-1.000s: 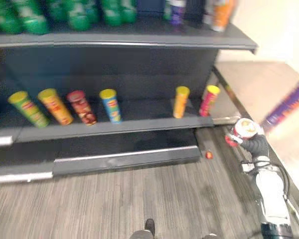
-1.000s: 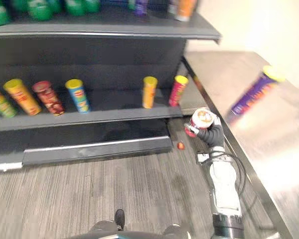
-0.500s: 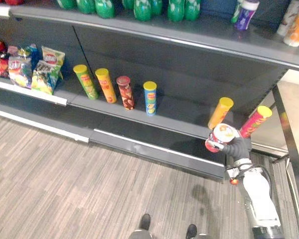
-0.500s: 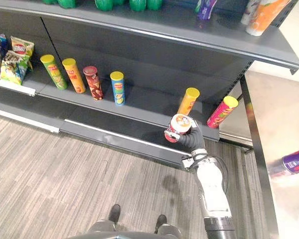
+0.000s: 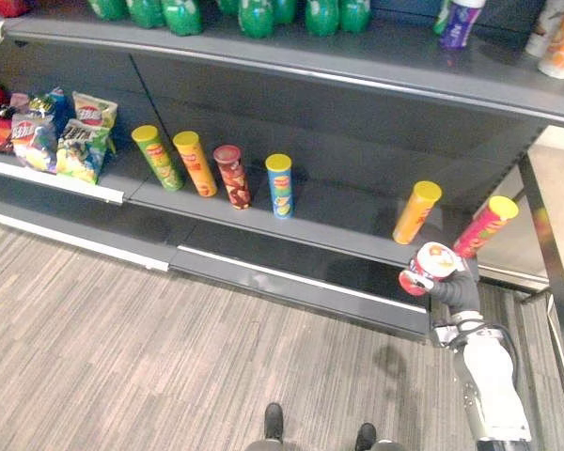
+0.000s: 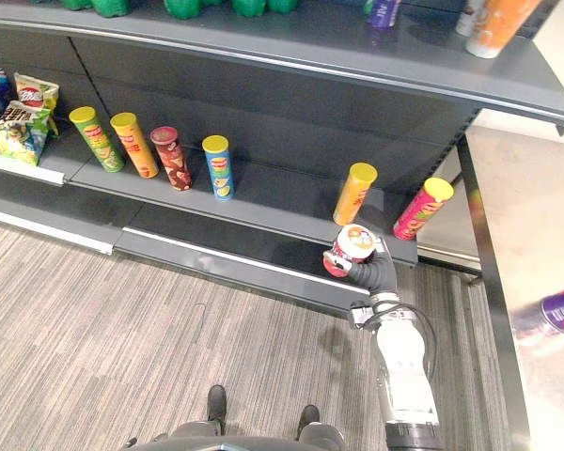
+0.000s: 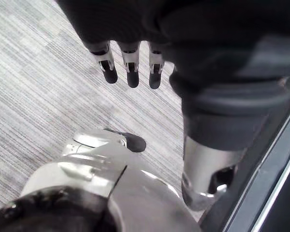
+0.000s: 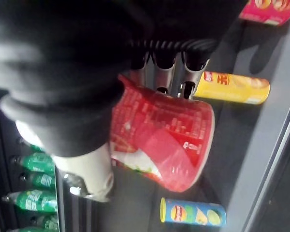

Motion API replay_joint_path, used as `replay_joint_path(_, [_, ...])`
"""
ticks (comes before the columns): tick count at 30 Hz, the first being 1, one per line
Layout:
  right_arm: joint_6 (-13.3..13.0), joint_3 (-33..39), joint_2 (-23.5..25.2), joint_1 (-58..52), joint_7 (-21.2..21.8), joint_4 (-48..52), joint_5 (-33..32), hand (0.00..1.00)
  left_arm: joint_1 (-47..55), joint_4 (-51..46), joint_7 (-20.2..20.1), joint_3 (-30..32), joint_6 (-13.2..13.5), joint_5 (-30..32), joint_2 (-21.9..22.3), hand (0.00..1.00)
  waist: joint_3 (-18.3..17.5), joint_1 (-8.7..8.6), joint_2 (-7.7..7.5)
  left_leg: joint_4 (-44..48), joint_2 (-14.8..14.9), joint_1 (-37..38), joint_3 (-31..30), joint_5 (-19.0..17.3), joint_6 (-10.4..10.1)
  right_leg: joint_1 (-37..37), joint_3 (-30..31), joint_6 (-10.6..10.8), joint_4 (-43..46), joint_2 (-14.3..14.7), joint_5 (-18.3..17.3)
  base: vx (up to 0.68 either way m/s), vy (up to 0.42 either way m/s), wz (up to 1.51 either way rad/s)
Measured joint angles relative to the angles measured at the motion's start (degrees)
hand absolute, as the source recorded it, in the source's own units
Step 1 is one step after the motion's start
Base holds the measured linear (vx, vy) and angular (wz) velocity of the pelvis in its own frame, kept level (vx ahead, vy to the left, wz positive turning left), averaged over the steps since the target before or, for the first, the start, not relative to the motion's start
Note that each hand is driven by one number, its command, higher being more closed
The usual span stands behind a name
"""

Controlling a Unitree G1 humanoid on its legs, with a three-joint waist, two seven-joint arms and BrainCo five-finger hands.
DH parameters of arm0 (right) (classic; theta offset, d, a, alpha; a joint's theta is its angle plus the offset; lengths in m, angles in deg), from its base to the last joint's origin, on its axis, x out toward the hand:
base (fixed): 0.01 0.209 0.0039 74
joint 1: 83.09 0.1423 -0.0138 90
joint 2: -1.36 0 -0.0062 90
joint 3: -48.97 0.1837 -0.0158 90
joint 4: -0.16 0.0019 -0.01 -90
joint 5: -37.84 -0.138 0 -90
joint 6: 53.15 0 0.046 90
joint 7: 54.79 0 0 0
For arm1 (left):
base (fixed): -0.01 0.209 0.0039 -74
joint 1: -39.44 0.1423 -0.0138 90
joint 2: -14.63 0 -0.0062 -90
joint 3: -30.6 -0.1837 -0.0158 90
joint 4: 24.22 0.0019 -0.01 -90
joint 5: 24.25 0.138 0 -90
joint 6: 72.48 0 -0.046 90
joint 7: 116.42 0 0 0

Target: Put the gum and the chips on the shelf.

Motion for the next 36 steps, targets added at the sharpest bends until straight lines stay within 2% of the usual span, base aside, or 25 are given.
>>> replay_joint_path(12, [0.6, 0.1, -6.8, 16.3, -3.3, 0.0, -2.3, 1.00, -1.7, 0.1, -0.1, -3.8, 0.0, -0.1, -0.5, 0.00, -0.5, 0.25, 0.30, -0.1, -0.1, 2.4, 2.1, -0.1, 0.3, 2.0, 2.0, 0.2, -1.8, 0.1, 1.2, 0.03, 0.006, -0.08])
replay_joint_path(18, [2.5, -0.3, -12.0, 29.4, -4.9, -6.2, -4.6, 1.00, -1.5, 0.4, -0.2, -5.0, -0.7, -0.1, -0.7, 0.00, -0.8, 0.56, 0.34, -0.1, 0.4, 2.7, 3.1, 0.0, 0.4, 2.1, 3.3, -0.4, -3.1, 0.7, 3.0, -0.04, -0.004, -0.13])
replay_joint_path(23, [3.7, -0.4, -17.5, 42.3, -6.5, -14.3, -7.2, 1.00, -1.5, 1.1, -0.2, -5.0, -0.8, -0.1, -0.9, 0.00, -1.4, 1.38, -0.07, -0.1, 1.0, 2.7, 3.4, 0.4, 0.4, 2.1, 3.5, -0.8, -4.0, 1.4, 3.8, -0.03, -0.005, -0.05])
replay_joint_path(26, [4.5, -3.2, -20.2, 51.0, -7.3, -19.6, -9.2, 1.00, -1.5, 1.4, -0.4, -5.0, -0.8, -0.8, -1.1, 0.00, -1.9, 1.77, -0.49, -0.1, 1.6, 2.6, 3.4, 0.6, 0.1, 2.2, 3.5, -1.1, -4.6, 2.1, 4.1, -0.01, -0.011, -0.01])
replay_joint_path(31, [5.6, -7.3, -21.6, 62.7, -7.3, -31.4, -9.8, 1.00, -1.5, 1.4, -0.8, -5.0, -1.1, -1.2, -1.2, 0.00, -2.0, 2.00, -0.60, -0.1, 1.9, 2.3, 3.1, 0.9, 0.0, 2.1, 3.5, -1.2, -4.7, 2.5, 4.1, 0.00, -0.002, 0.01])
replay_joint_path(36, [7.5, -8.5, -22.2, 72.7, -7.1, -45.6, -11.5, 1.00, -2.0, 1.4, -0.8, -5.6, -1.1, -3.5, -1.5, 0.00, -1.8, 3.33, -1.33, -0.1, 2.0, 1.5, 2.8, 1.1, -0.1, 1.9, 3.2, -1.5, -5.9, 2.8, 4.9, 0.00, -0.004, 0.03])
